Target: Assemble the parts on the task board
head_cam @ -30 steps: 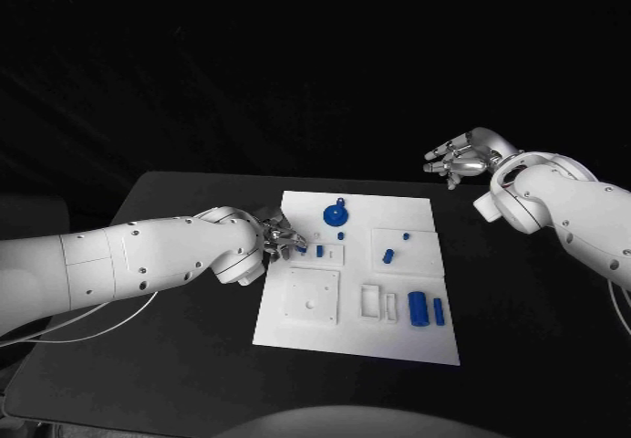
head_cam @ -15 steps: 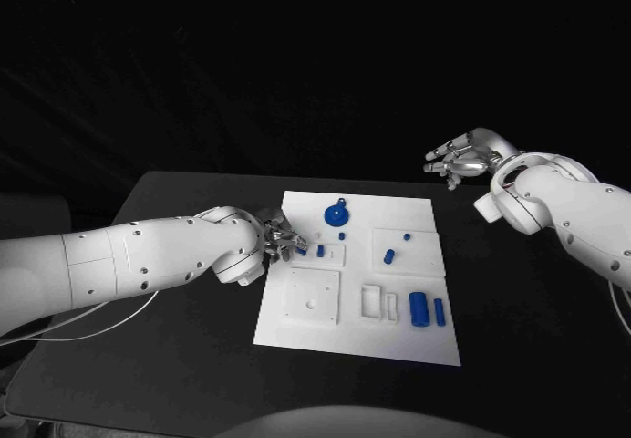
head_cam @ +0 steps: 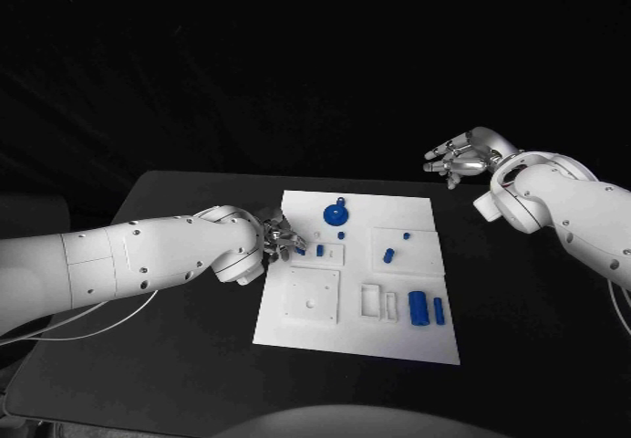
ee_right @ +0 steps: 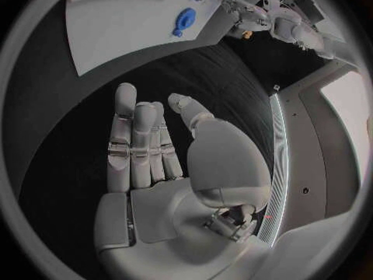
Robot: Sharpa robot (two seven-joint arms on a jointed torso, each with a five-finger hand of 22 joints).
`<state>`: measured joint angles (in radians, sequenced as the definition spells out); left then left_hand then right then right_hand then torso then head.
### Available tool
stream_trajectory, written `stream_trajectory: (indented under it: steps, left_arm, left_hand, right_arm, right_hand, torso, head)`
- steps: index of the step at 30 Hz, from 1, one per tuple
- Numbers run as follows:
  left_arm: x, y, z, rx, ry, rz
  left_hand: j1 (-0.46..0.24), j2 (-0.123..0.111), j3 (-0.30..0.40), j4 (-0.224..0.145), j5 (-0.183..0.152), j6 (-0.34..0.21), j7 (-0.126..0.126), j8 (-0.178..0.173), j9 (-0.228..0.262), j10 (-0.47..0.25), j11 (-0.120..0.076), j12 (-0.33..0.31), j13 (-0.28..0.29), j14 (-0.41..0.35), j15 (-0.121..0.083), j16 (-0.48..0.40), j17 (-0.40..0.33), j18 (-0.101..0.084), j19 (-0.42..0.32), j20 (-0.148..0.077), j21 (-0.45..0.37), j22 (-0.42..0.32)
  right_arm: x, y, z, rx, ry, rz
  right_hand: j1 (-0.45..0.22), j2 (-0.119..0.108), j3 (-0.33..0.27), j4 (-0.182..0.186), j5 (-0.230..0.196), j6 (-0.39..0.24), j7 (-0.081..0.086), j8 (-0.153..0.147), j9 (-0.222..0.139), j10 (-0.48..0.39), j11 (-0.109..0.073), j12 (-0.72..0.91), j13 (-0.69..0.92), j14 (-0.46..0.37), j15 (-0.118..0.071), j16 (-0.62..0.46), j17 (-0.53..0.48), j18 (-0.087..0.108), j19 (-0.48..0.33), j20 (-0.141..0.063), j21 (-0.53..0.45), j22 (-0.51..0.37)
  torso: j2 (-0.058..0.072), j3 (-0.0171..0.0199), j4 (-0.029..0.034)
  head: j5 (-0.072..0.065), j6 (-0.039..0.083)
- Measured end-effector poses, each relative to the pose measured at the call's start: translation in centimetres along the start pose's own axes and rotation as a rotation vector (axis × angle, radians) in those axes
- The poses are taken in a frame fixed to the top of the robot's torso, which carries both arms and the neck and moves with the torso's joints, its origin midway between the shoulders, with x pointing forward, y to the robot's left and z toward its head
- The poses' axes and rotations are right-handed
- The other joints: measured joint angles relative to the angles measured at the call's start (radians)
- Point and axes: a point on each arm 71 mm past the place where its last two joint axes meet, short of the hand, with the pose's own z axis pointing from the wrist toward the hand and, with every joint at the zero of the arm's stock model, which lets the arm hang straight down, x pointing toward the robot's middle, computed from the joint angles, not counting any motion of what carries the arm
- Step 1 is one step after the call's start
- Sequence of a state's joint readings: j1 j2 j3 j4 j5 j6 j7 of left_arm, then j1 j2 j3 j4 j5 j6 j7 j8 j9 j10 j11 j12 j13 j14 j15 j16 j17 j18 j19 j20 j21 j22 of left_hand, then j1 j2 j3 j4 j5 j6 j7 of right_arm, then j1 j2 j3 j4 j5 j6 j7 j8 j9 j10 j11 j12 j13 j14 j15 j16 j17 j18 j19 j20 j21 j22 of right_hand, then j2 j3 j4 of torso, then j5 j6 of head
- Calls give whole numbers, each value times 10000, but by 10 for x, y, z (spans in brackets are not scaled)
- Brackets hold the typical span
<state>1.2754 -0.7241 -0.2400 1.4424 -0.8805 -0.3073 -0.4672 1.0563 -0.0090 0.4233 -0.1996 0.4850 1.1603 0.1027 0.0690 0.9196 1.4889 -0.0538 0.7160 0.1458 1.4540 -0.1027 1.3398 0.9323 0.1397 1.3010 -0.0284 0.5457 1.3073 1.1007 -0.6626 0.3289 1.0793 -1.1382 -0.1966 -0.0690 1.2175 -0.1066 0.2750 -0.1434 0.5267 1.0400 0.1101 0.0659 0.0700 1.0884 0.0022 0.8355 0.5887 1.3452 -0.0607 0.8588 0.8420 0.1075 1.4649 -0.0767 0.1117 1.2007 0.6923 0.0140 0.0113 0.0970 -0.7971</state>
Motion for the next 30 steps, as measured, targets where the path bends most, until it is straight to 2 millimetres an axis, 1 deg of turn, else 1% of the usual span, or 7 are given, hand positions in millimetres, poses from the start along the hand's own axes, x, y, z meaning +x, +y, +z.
stream_trajectory:
  steps: [5, 30]
  left_arm:
    - [0, 0, 0, -33, 7, 26]
    - [-2, -5, 2, 64, 201, 804]
  left_hand:
    - [1, 1, 0, 0, 0, 5, 3, -1, 142, -1, 1, 0, -1, 1, 1, 0, 0, 0, 0, 0, 0, 0]
    - [15, 15, 0, -1, -57, 29, 8, -1, 151, -1, 5, 0, -1, -39, -8, 0, -33, 0, -37, 36, 0, 6]
  right_arm:
    - [0, 0, 0, 2, -1, 1]
    - [-1, -1, 0, 13, -10, -2]
  right_hand:
    - [0, 0, 0, 0, 0, 0, 0, 0, 0, 0, 0, 0, 0, 0, 0, 0, 0, -1, 0, 0, 0, 0]
    - [0, 0, 0, 0, 0, 0, 0, 0, 0, 0, 0, 0, 0, 0, 0, 0, 1, -1, 0, 0, 0, 0]
  torso:
    - [0, 0, 0]
    - [3, -3, 0]
  head:
    - [-1, -1]
    - [-8, -47]
